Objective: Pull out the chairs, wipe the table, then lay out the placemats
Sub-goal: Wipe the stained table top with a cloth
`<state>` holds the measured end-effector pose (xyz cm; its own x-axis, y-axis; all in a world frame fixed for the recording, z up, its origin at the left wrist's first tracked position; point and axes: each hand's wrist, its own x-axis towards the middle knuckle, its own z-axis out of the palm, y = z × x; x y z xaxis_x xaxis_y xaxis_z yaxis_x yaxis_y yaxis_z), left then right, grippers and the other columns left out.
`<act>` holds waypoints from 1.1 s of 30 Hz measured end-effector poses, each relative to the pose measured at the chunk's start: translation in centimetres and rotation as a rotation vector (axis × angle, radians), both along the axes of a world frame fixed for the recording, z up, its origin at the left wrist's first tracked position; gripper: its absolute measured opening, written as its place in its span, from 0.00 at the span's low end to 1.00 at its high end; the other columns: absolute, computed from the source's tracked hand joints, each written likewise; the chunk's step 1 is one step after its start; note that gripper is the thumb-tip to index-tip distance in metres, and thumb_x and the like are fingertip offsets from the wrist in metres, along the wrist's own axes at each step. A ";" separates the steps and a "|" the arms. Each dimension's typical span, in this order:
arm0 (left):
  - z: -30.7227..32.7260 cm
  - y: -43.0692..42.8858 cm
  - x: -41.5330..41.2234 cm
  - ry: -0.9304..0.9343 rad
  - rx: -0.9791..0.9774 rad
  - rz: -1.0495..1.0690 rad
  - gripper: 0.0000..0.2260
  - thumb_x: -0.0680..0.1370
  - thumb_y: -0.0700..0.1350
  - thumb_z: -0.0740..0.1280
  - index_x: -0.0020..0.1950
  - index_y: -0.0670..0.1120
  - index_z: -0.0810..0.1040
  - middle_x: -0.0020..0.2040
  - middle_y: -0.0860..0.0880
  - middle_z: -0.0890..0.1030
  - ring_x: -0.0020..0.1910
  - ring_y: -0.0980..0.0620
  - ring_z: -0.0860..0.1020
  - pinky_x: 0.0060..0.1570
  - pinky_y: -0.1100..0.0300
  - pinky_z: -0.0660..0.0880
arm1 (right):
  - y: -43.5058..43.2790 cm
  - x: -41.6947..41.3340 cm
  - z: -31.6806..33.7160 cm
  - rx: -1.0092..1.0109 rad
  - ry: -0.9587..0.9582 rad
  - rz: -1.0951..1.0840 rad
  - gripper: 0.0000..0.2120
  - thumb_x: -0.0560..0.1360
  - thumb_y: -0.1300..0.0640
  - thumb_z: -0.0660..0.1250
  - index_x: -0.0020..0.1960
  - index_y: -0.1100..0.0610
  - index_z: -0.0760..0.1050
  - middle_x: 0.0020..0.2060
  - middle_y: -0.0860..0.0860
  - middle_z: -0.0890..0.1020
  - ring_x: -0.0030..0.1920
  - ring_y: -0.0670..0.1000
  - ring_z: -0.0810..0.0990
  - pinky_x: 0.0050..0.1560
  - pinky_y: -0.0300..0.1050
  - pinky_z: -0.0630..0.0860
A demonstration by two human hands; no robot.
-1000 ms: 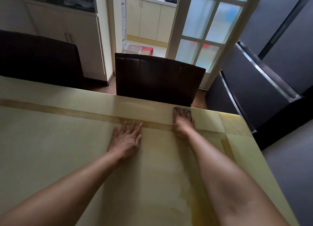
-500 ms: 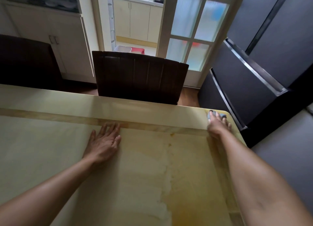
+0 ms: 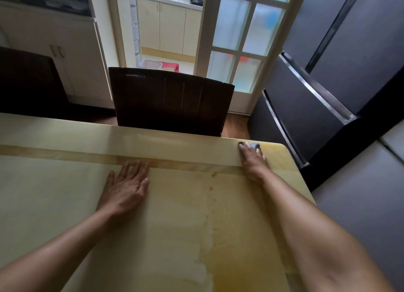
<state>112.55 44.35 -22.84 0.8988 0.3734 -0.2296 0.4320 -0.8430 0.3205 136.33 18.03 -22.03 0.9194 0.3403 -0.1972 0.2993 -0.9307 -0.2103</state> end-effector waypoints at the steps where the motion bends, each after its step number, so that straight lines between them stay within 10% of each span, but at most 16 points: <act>1: 0.1 -0.1 0.0 -0.001 -0.002 -0.001 0.23 0.82 0.54 0.42 0.75 0.56 0.37 0.73 0.58 0.34 0.76 0.56 0.37 0.74 0.52 0.36 | 0.9 0.0 0.1 0.011 0.008 0.041 0.30 0.79 0.62 0.53 0.77 0.46 0.50 0.78 0.45 0.47 0.77 0.57 0.43 0.75 0.52 0.42; 18: -0.5 0.2 0.1 -0.010 -0.010 0.016 0.23 0.82 0.54 0.44 0.77 0.56 0.41 0.76 0.59 0.40 0.76 0.56 0.38 0.74 0.52 0.36 | -7.7 0.3 -0.1 -0.076 -0.049 -0.322 0.27 0.80 0.59 0.50 0.77 0.51 0.49 0.78 0.50 0.47 0.76 0.61 0.50 0.75 0.55 0.48; 33: 1.8 -1.2 -2.2 -0.012 -0.116 -0.013 0.24 0.83 0.52 0.46 0.77 0.53 0.40 0.78 0.52 0.41 0.77 0.52 0.41 0.74 0.51 0.38 | 8.8 -18.2 1.4 0.034 0.188 0.545 0.39 0.73 0.67 0.59 0.78 0.45 0.48 0.78 0.47 0.44 0.77 0.54 0.38 0.74 0.54 0.37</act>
<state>110.37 43.13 -21.04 0.9062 0.3332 -0.2602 0.4171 -0.8053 0.4214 118.16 26.84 -20.59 0.5594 0.7641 -0.3212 0.6884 -0.6442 -0.3334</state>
